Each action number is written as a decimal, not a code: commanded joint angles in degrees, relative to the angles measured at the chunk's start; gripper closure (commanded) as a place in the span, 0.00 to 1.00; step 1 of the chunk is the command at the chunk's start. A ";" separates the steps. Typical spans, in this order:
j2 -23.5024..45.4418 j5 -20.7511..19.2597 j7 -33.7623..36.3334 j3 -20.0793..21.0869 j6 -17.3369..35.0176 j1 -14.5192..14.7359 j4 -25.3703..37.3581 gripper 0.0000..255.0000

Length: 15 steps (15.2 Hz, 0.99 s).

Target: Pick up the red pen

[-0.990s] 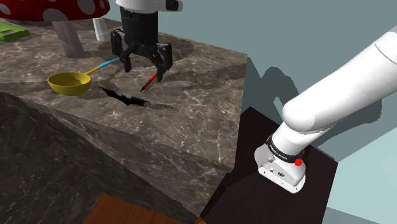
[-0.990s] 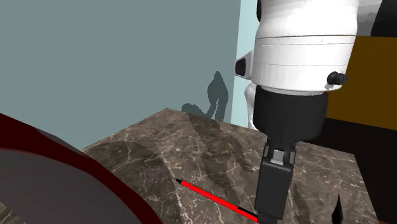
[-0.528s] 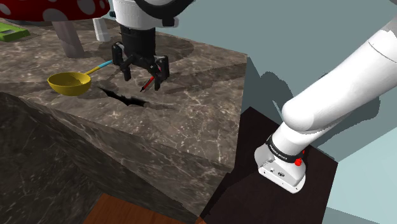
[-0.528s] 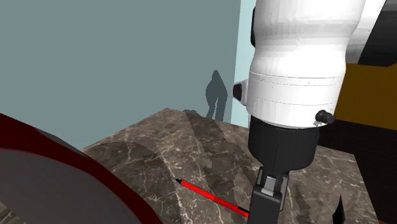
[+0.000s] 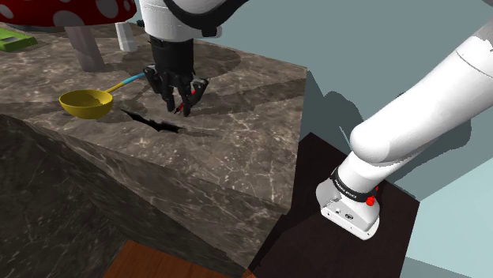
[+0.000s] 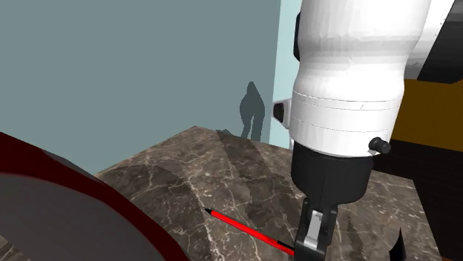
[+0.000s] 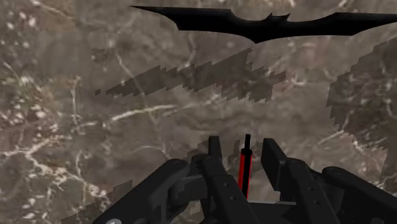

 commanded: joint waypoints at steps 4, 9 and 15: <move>0.07 0.27 -0.31 -0.07 1.59 0.01 -0.57 1.00; -1.33 1.19 -0.97 -1.08 -2.38 0.13 2.46 1.00; -2.25 1.63 -1.25 -2.02 -7.05 0.12 6.50 1.00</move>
